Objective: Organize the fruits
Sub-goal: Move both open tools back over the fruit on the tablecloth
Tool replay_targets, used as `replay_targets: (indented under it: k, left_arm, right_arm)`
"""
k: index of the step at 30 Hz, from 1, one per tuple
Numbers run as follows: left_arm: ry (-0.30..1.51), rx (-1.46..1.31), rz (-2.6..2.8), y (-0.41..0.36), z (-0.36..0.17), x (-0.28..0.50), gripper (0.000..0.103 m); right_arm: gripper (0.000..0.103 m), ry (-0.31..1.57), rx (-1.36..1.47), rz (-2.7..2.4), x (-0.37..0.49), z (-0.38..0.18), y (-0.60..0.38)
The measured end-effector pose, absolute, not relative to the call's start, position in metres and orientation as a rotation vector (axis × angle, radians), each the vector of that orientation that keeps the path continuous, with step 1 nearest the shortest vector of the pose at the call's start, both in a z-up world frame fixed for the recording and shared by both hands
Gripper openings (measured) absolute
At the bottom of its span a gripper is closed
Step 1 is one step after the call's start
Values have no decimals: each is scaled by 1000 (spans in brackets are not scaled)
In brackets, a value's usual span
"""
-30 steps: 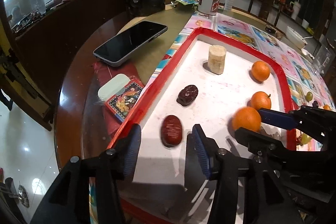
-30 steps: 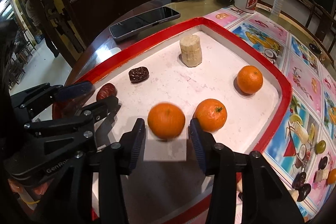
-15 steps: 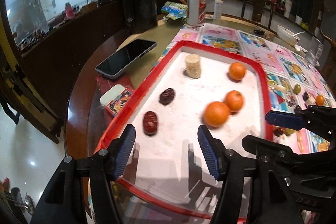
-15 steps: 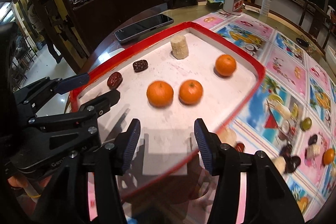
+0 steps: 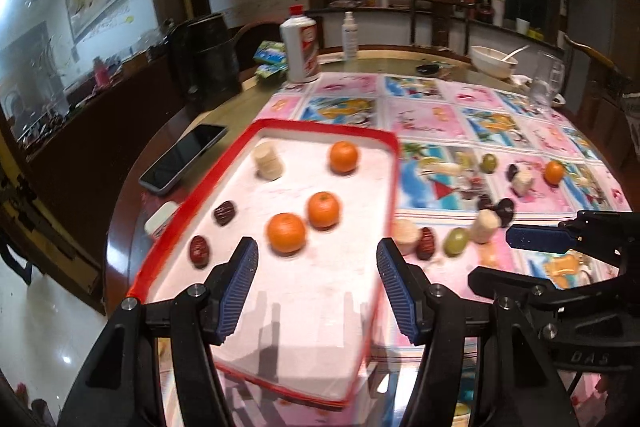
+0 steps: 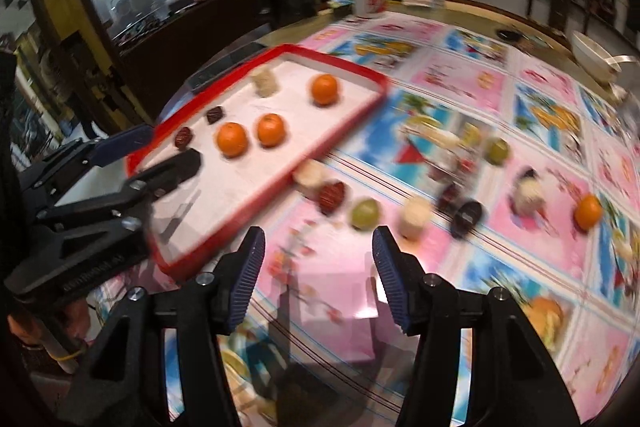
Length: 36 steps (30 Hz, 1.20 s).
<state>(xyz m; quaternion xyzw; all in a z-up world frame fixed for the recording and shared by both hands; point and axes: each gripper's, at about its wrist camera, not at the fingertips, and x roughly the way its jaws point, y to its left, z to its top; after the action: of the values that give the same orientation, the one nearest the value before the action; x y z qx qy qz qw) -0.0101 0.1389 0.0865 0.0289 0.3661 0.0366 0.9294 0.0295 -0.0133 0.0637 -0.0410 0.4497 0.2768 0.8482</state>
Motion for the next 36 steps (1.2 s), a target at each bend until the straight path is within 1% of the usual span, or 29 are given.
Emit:
replay_targets:
  k: [9, 18, 26, 29, 31, 32, 33, 36]
  left_arm:
    - [787, 60, 12, 93, 84, -1, 63]
    - [894, 58, -100, 27, 57, 32, 63]
    - [956, 81, -110, 10, 36, 63, 63]
    - [947, 95, -130, 8, 32, 68, 63]
    - [946, 82, -148, 10, 32, 72, 60]
    - [950, 74, -157, 12, 32, 75, 54]
    - [952, 78, -170, 12, 31, 77, 53]
    - [963, 116, -217, 12, 31, 80, 53]
  right_arm:
    - [58, 966, -14, 419, 42, 51, -114]
    - [58, 975, 75, 280, 68, 40, -207]
    - [59, 977, 122, 289, 93, 30, -230]
    - [59, 977, 100, 314, 102, 28, -228]
    - [59, 976, 60, 335, 108, 25, -221]
    - [59, 974, 41, 349, 110, 23, -217]
    - [59, 968, 25, 356, 112, 22, -213]
    - [59, 946, -11, 360, 115, 20, -207]
